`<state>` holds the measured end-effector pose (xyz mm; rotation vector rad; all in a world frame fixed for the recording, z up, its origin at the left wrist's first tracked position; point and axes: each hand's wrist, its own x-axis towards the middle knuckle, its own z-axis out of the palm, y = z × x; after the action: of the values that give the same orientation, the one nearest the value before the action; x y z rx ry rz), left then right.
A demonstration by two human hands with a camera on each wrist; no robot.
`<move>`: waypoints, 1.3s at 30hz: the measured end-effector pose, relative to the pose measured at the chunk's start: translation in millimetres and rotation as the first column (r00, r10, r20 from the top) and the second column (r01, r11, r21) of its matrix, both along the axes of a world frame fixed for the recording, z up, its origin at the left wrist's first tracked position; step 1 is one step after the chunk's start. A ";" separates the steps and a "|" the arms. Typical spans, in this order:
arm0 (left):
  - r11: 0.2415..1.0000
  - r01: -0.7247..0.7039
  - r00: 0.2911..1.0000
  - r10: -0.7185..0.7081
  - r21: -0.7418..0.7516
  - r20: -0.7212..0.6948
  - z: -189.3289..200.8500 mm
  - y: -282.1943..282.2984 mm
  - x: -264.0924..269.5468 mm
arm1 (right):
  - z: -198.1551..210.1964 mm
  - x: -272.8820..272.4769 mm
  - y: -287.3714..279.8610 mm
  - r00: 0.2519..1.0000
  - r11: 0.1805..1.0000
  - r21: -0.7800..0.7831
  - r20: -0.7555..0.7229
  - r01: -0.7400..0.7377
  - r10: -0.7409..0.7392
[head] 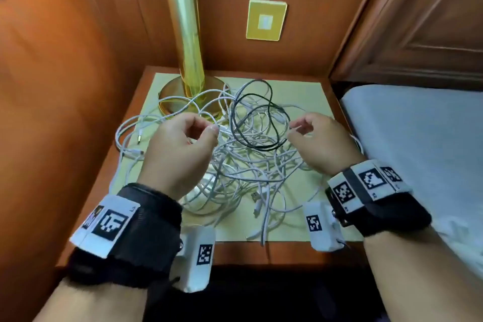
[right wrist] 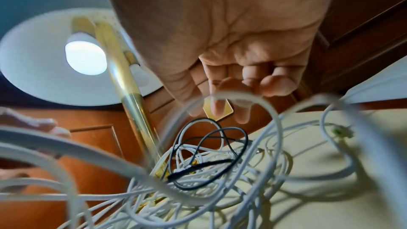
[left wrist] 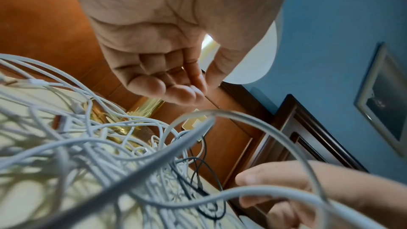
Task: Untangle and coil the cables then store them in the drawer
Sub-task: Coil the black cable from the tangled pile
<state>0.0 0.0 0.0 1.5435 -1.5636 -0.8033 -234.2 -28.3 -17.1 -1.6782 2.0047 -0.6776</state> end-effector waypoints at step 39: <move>0.911 0.125 0.908 -0.264 -0.392 -0.324 82.4 187.4 -0.1 | 73.5 52.8 212.6 0.924 0.968 -0.219 0.330 -0.124 0.193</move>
<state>-0.1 187.4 82.4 0.9120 -1.4941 -0.8075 -181.4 184.3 56.3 -1.6670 1.5777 -1.0584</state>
